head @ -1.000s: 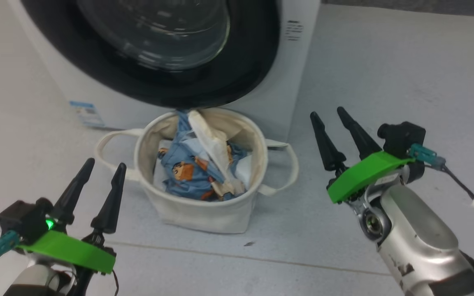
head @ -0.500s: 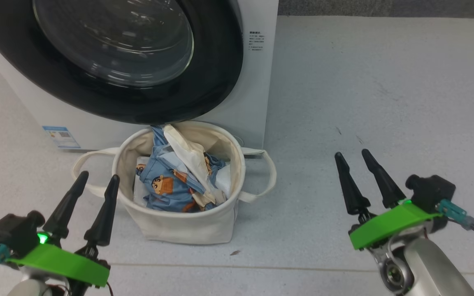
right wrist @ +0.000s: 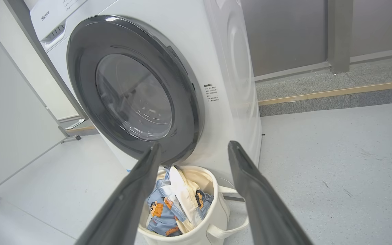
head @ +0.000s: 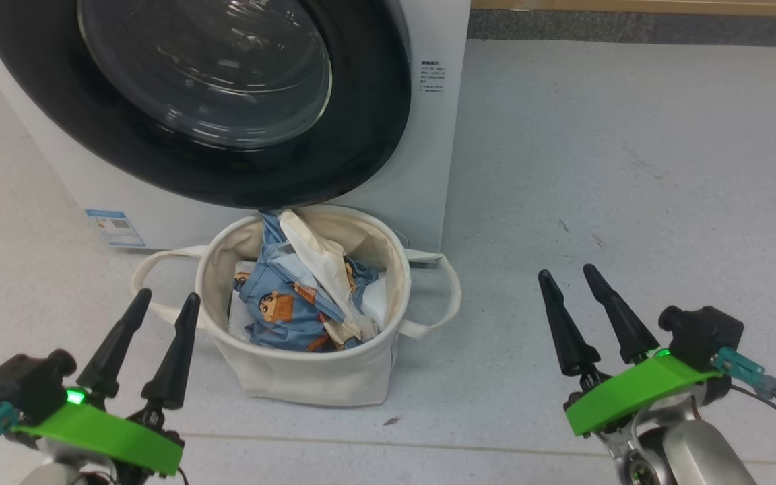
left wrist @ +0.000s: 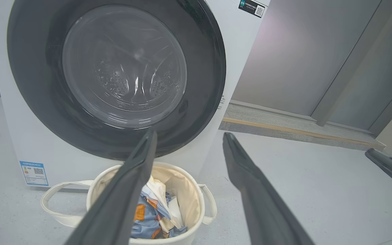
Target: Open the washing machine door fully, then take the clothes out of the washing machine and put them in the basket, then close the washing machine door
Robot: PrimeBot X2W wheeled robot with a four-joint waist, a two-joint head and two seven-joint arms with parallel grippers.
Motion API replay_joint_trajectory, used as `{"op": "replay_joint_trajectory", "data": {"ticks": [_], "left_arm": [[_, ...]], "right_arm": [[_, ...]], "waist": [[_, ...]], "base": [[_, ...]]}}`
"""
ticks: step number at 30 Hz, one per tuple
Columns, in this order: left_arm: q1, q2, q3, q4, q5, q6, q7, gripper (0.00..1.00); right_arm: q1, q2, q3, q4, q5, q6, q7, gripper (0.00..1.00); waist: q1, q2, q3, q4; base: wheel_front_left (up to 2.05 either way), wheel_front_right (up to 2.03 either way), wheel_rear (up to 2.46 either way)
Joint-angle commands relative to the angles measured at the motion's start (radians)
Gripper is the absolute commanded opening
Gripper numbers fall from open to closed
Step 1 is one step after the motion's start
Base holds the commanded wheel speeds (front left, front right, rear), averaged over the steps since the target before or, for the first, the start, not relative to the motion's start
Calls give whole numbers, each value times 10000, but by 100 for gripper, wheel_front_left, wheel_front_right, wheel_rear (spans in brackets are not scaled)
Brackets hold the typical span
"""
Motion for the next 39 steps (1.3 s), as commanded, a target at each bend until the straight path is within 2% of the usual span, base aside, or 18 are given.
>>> {"op": "replay_joint_trajectory", "data": {"ticks": [1,34,35,39], "left_arm": [[-301,323,395,-281,-74,-28,55,100],[-445,435,140,-240,-113,-34,124,100],[-4,34,-299,43,-85,-6,124,0],[228,-301,-494,514,-125,-5,131,0]], "right_arm": [[-90,95,102,-477,-107,2,99,100],[-84,321,-57,-642,-606,2,313,100],[140,273,-227,-304,-514,0,328,0],[318,281,-204,256,-460,0,329,0]], "waist": [[0,0,-17,31],[0,0,202,114],[0,0,203,114],[0,0,206,117]], "base": [[0,0,0],[0,0,0],[0,0,0],[0,0,0]]}}
